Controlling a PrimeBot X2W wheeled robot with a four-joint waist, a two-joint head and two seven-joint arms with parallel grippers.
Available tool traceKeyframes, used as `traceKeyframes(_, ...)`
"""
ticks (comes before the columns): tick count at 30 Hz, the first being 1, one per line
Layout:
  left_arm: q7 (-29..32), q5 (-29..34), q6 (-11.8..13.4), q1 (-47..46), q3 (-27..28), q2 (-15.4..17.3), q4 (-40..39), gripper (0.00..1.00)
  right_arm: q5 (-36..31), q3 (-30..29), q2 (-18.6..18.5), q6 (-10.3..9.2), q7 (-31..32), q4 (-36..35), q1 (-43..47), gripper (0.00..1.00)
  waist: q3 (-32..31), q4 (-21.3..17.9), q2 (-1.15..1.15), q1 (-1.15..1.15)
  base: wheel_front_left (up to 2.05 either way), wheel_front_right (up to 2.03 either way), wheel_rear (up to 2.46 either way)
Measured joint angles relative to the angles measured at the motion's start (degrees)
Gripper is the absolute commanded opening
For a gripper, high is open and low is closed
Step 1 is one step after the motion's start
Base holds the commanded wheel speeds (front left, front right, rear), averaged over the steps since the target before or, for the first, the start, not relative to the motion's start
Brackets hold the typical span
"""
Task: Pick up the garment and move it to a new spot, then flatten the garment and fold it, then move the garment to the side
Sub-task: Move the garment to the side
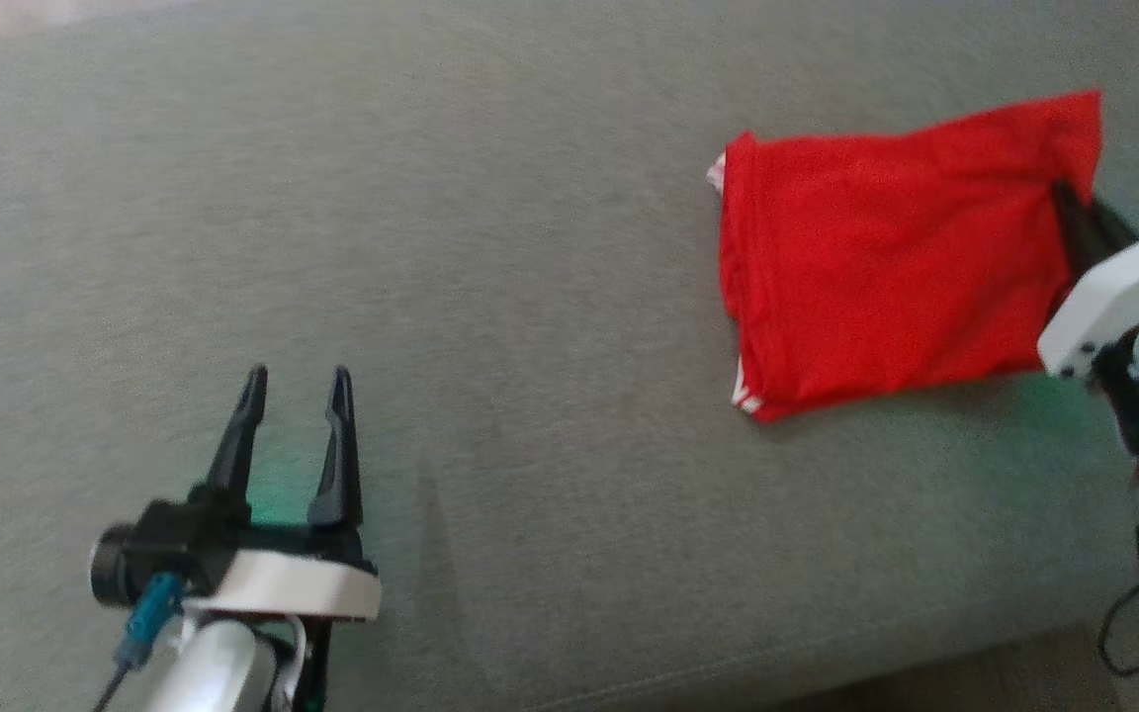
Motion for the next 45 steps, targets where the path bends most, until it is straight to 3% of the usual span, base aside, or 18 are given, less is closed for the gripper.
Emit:
traceKeyframes(8,3.63,1.58,-0.04,-4.7,-0.56,1.89,-2.82,1.0,-0.02,-0.93,1.3,0.0,-1.9,-1.4,-3.04,0.0,6.06,-8.08,0.0,0.0,0.0,0.0,0.0)
traceKeyframes(14,4.65,2.05,-0.04,-6.04,-0.7,2.85,-3.47,1.0,-0.78,2.08,1.37,0.0,-2.9,1.65,-7.64,0.0,9.35,-10.64,0.0,0.01,0.0,0.0,0.0)
traceKeyframes(21,4.65,2.05,0.05,-5.97,-0.71,3.11,-3.69,1.0,-2.37,1.88,-1.83,0.0,-2.9,8.33,-14.68,0.0,9.29,-8.11,0.0,-0.01,0.0,0.0,0.0)
traceKeyframes(28,4.28,2.01,0.38,-5.74,-0.54,3.14,-4.27,1.0,-6.64,-3.04,-8.26,0.0,-4.48,15.22,-19.4,0.0,9.43,-3.54,0.0,-0.01,0.0,0.0,0.0)
traceKeyframes(32,4.01,2.0,0.57,-5.74,-0.59,3.13,-4.47,1.0,-9.23,-6.81,-10.01,0.0,-5.93,17.22,-20.3,0.0,10.1,-1.26,0.0,-0.01,0.0,0.0,0.0)
traceKeyframes(33,3.99,2.0,0.57,-5.73,-0.62,3.12,-4.46,1.0,-10.17,-8.08,-10.07,0.0,-6.68,17.57,-20.33,0.4,10.32,-0.81,0.0,0.0,0.0,0.0,0.0)
traceKeyframes(34,3.98,2.0,0.57,-5.74,-0.64,3.11,-4.46,1.0,-11.23,-9.54,-10.06,0.0,-7.57,18.02,-20.35,1.0,10.54,-0.43,0.0,0.0,0.0,0.0,0.0)
traceKeyframes(40,3.55,1.71,0.57,-5.74,-0.75,3.09,-3.98,1.0,-16.79,-14.07,-8.15,0.0,-12.89,18.37,-20.39,1.0,10.6,0.49,0.0,0.0,0.0,0.0,0.0)
traceKeyframes(45,3.07,1.4,0.58,-5.74,-0.89,2.89,-2.67,1.0,-16.55,-8.8,-3.74,0.0,-14.5,16.41,-20.3,1.0,8.45,-0.06,0.0,-0.01,0.0,0.0,0.0)
